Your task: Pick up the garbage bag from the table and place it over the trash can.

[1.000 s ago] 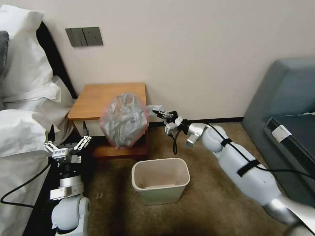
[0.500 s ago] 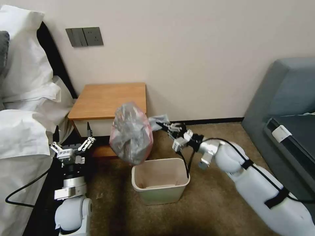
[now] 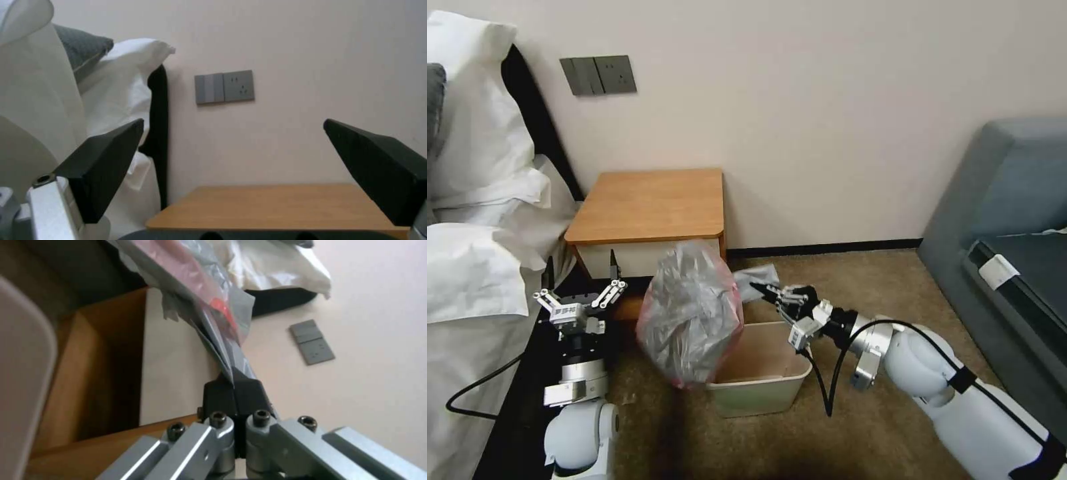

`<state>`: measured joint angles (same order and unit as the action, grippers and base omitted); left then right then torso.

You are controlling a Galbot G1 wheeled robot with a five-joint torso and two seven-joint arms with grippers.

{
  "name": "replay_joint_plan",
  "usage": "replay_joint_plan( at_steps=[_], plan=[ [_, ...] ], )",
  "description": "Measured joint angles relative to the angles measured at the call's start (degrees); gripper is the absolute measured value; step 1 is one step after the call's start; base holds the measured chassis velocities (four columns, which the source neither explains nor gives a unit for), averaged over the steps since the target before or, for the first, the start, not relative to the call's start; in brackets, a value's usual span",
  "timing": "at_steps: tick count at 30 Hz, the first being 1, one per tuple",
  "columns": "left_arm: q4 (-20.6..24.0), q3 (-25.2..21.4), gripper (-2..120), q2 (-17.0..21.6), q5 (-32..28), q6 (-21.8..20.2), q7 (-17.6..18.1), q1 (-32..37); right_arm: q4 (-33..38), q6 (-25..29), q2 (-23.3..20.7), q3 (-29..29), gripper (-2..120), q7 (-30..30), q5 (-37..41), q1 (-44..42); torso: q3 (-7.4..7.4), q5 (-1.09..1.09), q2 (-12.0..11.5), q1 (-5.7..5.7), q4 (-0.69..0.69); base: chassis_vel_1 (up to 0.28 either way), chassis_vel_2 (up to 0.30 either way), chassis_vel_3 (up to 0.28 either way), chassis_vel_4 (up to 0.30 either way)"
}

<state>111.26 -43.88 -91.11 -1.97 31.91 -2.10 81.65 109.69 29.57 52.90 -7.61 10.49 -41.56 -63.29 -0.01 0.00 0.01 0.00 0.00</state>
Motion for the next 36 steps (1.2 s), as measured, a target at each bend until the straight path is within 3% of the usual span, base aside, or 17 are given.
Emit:
replay_joint_plan(
  at_steps=[13, 36],
  plan=[
    [-1.33, -1.57, 100, 0.67, -1.05, 1.27, 0.15, -0.39, -5.13, 4.57, 2.10, -2.23, 0, 4.89, -5.18, -2.89, 0.01, -0.01, -0.01, 0.00, 0.00, 0.000, 0.000, 0.000, 0.000],
    [-4.53, -1.73, 100, 0.27, -1.13, 2.34, 0.76, -2.28, -9.43, 8.34, 2.52, -4.29, 0, 12.51, -6.69, -2.94, 0.01, 0.00, -0.01, 0.00, 0.00, 0.000, 0.000, 0.000, 0.000]
  ],
)
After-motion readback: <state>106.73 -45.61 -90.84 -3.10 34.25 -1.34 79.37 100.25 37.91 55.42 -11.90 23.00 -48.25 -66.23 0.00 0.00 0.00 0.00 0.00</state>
